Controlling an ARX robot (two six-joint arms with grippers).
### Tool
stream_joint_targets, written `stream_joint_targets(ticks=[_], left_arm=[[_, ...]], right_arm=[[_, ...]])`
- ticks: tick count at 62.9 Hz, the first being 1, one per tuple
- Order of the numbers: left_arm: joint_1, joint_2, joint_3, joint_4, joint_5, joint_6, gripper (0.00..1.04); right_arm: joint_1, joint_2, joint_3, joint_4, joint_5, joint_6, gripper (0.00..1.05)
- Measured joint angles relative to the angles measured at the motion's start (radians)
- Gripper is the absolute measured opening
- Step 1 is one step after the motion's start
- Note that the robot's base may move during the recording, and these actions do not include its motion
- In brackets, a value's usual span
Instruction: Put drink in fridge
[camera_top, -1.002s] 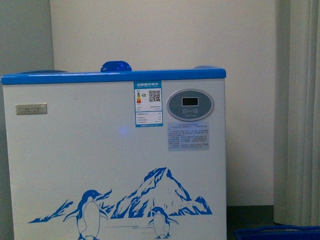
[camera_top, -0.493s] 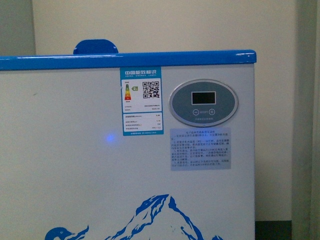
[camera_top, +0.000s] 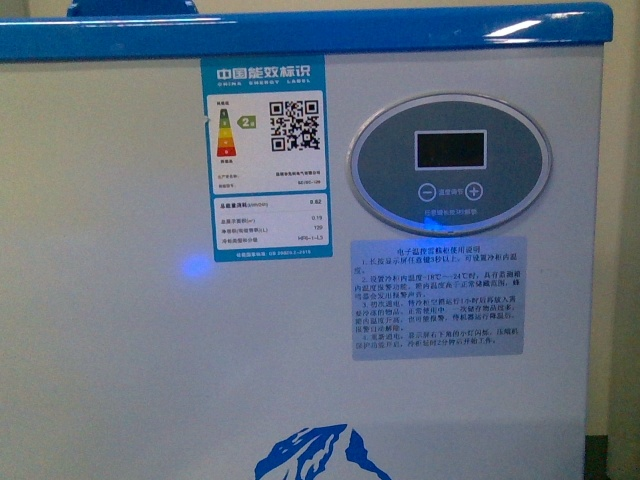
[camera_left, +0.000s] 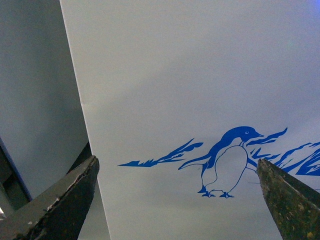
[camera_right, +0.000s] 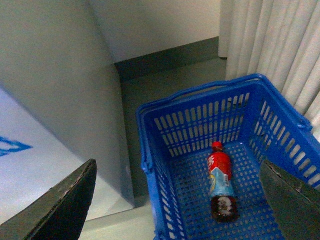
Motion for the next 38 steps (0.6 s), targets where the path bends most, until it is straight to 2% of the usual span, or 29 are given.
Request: stream_joint_targets(ticks=[2,5,8,12,20,24,38], left_arm=[[0.0,0.0,0.0,0.0,0.0,0.0,0.97],[0.0,0.0,0.0,0.0,0.0,0.0,0.97],[0.0,0.0,0.0,0.0,0.0,0.0,0.97],[0.0,0.0,0.0,0.0,0.0,0.0,0.97],[0.0,0.0,0.0,0.0,0.0,0.0,0.97],[0.0,0.0,0.0,0.0,0.0,0.0,0.97],[0.0,0.0,0.0,0.0,0.0,0.0,0.97]], right_arm=[[-0.082,0.093,0.031,0.046,-0.072,-0.024,0.97],[-0.18,0.268,0.075,0.129,-0.126,-0.067,0.97],[-0.246,0.47,0.12,0.227,-0.123,-0.105,0.97],[-0.282,0.779,0.207,0.362,-0.093,-0.143,0.97],[-0.259,1.188,0.336,0.463,-0.097,-0.174,0.97],[-0.231,1.4,0.407,0.518,-0.068,-0.19,0.97],[-0.166,1.852,0.595,0.627,-0.023,-0.164,0.97]])
